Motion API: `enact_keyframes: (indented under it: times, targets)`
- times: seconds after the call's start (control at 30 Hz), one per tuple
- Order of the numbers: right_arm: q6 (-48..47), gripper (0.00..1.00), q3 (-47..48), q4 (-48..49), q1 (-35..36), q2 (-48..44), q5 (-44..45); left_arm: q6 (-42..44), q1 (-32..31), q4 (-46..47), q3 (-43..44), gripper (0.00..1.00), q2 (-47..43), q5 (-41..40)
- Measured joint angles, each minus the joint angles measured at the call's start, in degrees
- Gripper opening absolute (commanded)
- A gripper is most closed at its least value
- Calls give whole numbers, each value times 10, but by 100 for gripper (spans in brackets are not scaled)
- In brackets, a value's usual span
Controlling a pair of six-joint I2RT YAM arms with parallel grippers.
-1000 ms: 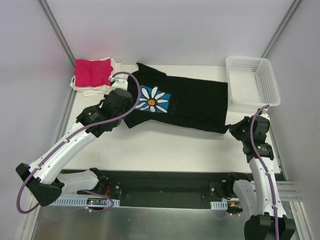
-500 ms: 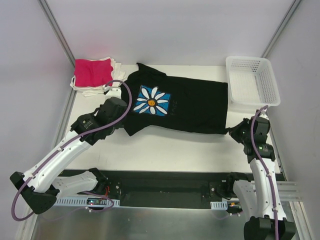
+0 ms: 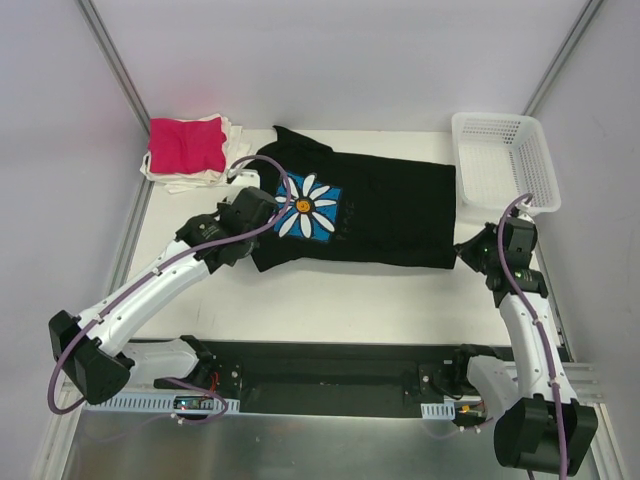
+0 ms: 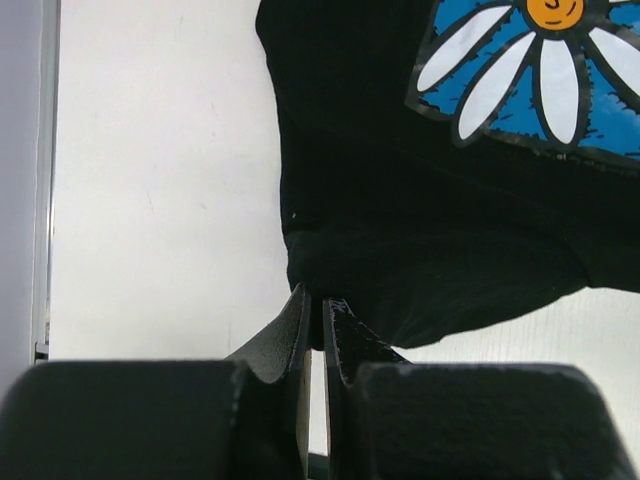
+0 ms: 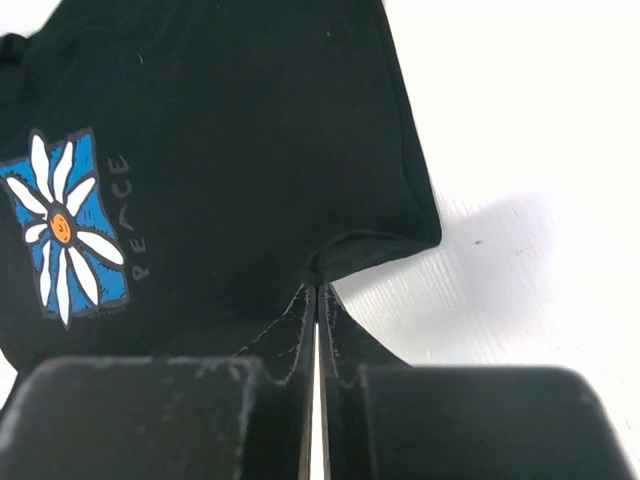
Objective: Fold and stack the t-shirts
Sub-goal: Fold the flattened tshirt in 1/3 of the way
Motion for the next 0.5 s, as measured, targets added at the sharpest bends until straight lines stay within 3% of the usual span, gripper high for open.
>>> enact_keyframes:
  times: [0.5]
  targets:
    - [17,1,18,77,-1,82,8,47,40,50,27,0,54,-7]
